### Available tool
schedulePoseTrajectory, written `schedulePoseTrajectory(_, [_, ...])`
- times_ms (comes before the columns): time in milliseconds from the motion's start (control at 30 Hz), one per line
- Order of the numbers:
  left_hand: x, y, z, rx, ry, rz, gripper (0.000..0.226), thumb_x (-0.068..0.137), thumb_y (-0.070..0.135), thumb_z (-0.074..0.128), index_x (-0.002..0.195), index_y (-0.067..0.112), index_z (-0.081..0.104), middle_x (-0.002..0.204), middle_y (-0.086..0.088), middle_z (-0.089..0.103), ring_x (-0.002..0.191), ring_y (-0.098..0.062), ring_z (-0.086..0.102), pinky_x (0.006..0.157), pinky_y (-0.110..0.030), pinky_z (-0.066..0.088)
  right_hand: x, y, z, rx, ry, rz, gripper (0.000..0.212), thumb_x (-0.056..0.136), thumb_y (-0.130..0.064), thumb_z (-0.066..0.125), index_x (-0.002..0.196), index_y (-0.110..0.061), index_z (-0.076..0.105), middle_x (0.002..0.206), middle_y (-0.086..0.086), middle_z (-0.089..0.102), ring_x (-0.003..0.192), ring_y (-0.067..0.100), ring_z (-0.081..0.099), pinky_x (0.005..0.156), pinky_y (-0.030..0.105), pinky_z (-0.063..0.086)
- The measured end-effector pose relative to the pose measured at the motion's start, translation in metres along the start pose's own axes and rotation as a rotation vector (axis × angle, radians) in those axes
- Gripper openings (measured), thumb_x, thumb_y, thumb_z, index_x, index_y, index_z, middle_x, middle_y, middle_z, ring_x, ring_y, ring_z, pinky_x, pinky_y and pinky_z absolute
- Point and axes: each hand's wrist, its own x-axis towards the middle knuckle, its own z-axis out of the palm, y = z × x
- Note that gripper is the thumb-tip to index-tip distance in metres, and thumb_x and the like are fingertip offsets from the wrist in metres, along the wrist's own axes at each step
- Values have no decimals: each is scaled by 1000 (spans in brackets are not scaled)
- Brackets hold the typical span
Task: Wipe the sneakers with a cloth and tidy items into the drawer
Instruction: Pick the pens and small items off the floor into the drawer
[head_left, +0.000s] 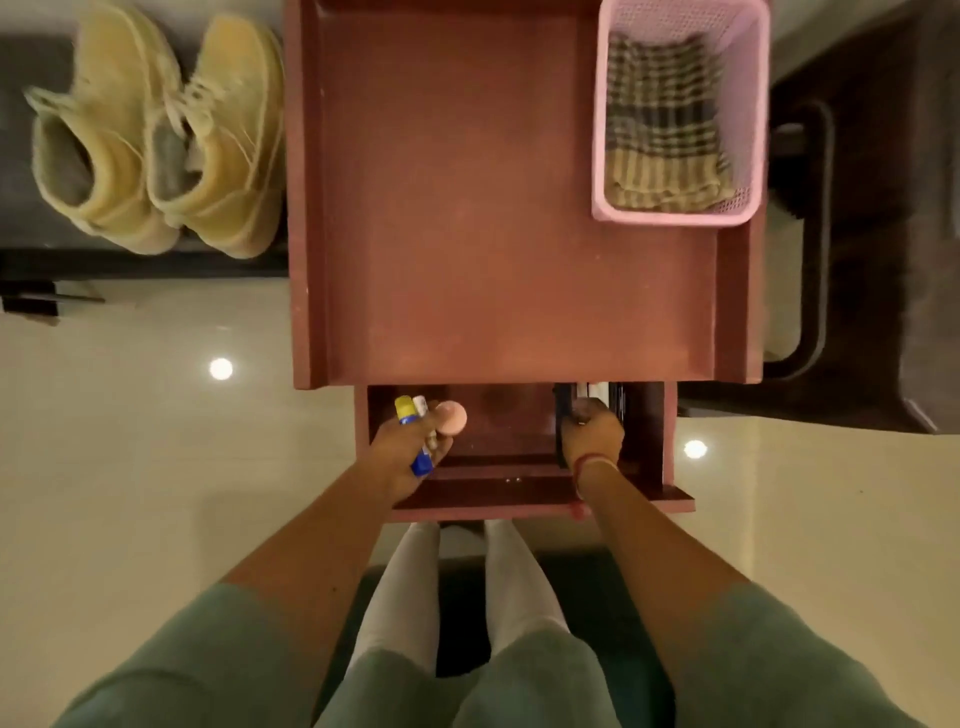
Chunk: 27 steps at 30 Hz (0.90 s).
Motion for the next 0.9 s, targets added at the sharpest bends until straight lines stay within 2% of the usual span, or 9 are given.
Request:
schedulePoseTrajectory(67, [15,-1,5,40,-2,-12,9,88,5,65,92,6,57,72,-7,56,48,-8,59,57,-22,57,11,5,11,16,65,1,15,82,7,57,93,6,67,91,16,68,85,24,61,67,22,42])
schedulePoseTrajectory(200, [35,-5,9,132,-31,-32,9,88,6,66,87,7,57,73,-6,58,57,-9,59,62,-23,57,32,20,31,-27,115,-89,12,81,1,59,90,2,67,96,22,68,93,36,63,78,37,47])
schedulePoseTrajectory(267, [42,-6,7,154,-44,-30,9,87,5,66,88,7,57,78,-6,61,63,-10,62,60,-22,58,38,24,40,-121,88,-145,11,82,-6,62,89,1,67,95,21,67,91,37,63,76,39,49])
schedulePoseTrajectory(367, [50,-6,6,139,-71,-6,10,88,3,64,90,12,59,91,-4,65,80,-13,63,60,-22,57,48,30,49,-201,77,-159,12,85,-11,60,88,-1,66,95,19,68,91,36,63,72,35,47])
schedulePoseTrajectory(467, [56,-6,6,133,-107,17,12,88,3,63,93,13,60,93,-3,65,80,-13,64,58,-22,57,56,38,51,-193,67,-141,13,84,-13,64,89,-2,65,99,17,68,94,35,63,75,33,46])
schedulePoseTrajectory(567, [59,-4,7,154,-107,-5,11,88,5,65,95,11,60,97,-5,65,83,-14,63,56,-22,57,49,38,50,-136,96,-133,23,80,-18,72,92,-1,63,103,18,63,95,35,61,82,37,48])
schedulePoseTrajectory(733, [64,-9,-3,196,-12,-24,10,89,6,64,91,11,56,94,-6,62,80,-14,61,61,-24,55,32,36,58,-93,159,-356,18,84,-12,62,97,0,62,99,20,64,94,36,59,84,34,44])
schedulePoseTrajectory(833, [64,-8,-12,139,40,34,10,91,3,60,87,9,53,91,-7,59,75,-14,59,65,-24,53,31,23,72,-417,49,-516,36,88,-24,51,113,1,59,112,26,60,111,39,51,95,39,40])
schedulePoseTrajectory(900, [64,-9,-19,83,54,81,10,91,1,60,98,6,54,97,-8,59,77,-15,59,65,-25,53,30,10,85,-557,-30,-622,43,90,-30,46,118,1,57,119,27,58,115,41,49,96,43,38])
